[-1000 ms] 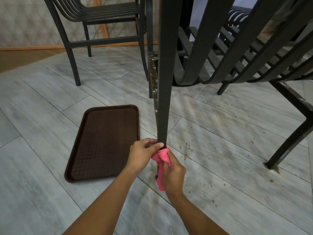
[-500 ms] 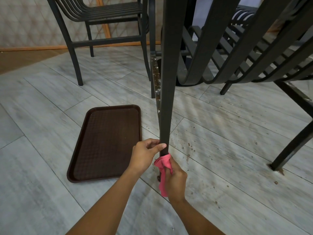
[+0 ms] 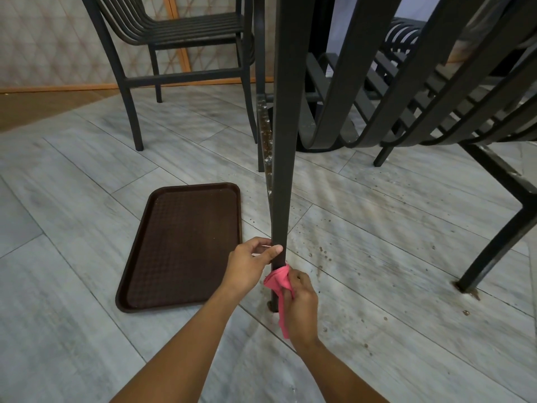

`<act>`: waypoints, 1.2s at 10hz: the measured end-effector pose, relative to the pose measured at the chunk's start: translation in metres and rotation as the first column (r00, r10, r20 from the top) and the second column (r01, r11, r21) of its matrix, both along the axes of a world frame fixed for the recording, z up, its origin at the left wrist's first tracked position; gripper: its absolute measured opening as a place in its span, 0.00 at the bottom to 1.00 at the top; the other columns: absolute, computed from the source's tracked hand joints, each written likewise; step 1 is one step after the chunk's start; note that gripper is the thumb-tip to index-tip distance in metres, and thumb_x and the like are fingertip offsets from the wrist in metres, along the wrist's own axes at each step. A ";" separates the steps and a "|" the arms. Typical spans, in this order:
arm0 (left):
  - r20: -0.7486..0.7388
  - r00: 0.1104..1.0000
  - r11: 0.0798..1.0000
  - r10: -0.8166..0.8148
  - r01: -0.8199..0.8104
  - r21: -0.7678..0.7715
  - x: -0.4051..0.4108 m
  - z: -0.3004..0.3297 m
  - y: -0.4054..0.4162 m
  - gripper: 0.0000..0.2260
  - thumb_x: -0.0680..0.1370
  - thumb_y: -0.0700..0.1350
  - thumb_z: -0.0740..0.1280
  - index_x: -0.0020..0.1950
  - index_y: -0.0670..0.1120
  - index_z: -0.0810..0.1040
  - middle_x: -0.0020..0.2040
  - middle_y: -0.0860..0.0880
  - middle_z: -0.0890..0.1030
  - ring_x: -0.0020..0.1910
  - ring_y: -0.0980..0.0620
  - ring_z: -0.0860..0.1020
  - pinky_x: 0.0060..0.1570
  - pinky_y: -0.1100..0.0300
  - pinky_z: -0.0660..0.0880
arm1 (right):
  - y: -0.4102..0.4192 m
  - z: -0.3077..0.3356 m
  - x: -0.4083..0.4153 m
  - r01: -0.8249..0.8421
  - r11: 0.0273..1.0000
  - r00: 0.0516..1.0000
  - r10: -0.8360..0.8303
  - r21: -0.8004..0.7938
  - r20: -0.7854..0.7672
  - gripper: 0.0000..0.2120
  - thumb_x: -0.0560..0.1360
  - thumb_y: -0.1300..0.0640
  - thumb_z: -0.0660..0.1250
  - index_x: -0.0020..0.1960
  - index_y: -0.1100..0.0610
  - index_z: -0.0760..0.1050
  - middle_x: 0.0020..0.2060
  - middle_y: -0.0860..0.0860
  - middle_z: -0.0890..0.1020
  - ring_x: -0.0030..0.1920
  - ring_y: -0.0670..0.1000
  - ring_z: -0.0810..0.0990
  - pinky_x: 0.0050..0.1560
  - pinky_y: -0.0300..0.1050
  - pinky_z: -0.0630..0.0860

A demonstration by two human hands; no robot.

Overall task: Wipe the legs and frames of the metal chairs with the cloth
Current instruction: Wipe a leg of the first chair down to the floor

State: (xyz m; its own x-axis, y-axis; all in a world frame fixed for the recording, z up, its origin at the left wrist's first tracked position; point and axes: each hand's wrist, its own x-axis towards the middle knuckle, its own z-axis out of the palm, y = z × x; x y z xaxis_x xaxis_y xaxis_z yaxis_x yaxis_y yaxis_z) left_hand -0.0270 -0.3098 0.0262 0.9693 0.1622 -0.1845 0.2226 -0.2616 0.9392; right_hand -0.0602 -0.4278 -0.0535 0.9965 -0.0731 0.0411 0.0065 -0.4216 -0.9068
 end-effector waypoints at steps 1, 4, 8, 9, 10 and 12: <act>-0.005 1.000 0.999 -0.012 0.012 0.036 -0.002 0.002 -0.001 0.15 0.73 0.52 0.70 0.56 0.47 0.78 0.44 0.52 0.82 0.45 0.51 0.82 0.51 0.58 0.75 | -0.009 0.006 -0.006 -0.025 0.977 0.999 0.034 -0.213 0.043 0.21 0.76 0.71 0.59 0.67 0.58 0.70 0.61 0.52 0.71 0.49 0.43 0.72 0.53 0.23 0.69; -0.048 0.999 0.994 -0.013 0.018 0.103 -0.009 0.001 0.009 0.15 0.74 0.51 0.70 0.57 0.45 0.79 0.44 0.48 0.83 0.44 0.50 0.82 0.47 0.61 0.74 | -0.022 0.019 -0.012 0.000 0.968 0.997 0.020 -0.250 0.079 0.21 0.72 0.71 0.65 0.63 0.57 0.74 0.55 0.52 0.79 0.50 0.48 0.78 0.52 0.34 0.73; -0.057 0.996 0.990 -0.062 0.068 0.120 -0.006 -0.012 0.011 0.17 0.72 0.51 0.71 0.60 0.47 0.79 0.49 0.49 0.83 0.52 0.52 0.79 0.53 0.62 0.71 | 0.012 0.019 -0.004 0.192 0.961 0.981 -0.182 0.198 -0.064 0.16 0.75 0.65 0.66 0.62 0.55 0.75 0.51 0.45 0.82 0.49 0.50 0.82 0.50 0.53 0.80; -0.058 0.995 0.988 -0.083 0.090 0.124 -0.004 -0.021 0.009 0.19 0.72 0.50 0.72 0.62 0.48 0.78 0.53 0.49 0.82 0.51 0.54 0.80 0.55 0.61 0.74 | 0.015 0.014 -0.001 0.217 0.949 0.976 -0.211 0.227 -0.054 0.15 0.75 0.65 0.65 0.60 0.55 0.76 0.42 0.35 0.80 0.42 0.51 0.83 0.44 0.54 0.81; -0.044 0.991 0.986 -0.124 0.128 0.110 -0.004 -0.029 0.007 0.17 0.73 0.49 0.71 0.61 0.49 0.79 0.54 0.52 0.82 0.50 0.57 0.80 0.53 0.64 0.75 | 0.015 0.012 -0.005 0.222 0.960 0.975 -0.215 0.171 -0.056 0.14 0.77 0.62 0.63 0.55 0.46 0.78 0.36 0.35 0.80 0.40 0.48 0.82 0.45 0.51 0.81; 0.006 0.991 0.987 -0.132 0.130 0.095 -0.003 -0.037 0.002 0.12 0.73 0.47 0.71 0.56 0.49 0.81 0.48 0.52 0.84 0.48 0.59 0.81 0.49 0.69 0.76 | 0.008 0.001 -0.009 0.107 0.988 0.993 -0.100 0.108 -0.065 0.08 0.77 0.54 0.62 0.52 0.44 0.77 0.45 0.43 0.82 0.47 0.45 0.80 0.45 0.33 0.73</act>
State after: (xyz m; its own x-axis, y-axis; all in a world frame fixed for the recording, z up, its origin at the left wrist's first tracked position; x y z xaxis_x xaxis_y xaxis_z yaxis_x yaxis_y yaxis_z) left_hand -0.0297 -0.3081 -0.0112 0.9855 0.0499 -0.1623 0.1691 -0.3756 0.9112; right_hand -0.0696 -0.4199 -0.0527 0.9837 -0.1768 -0.0318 -0.0869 -0.3135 -0.9456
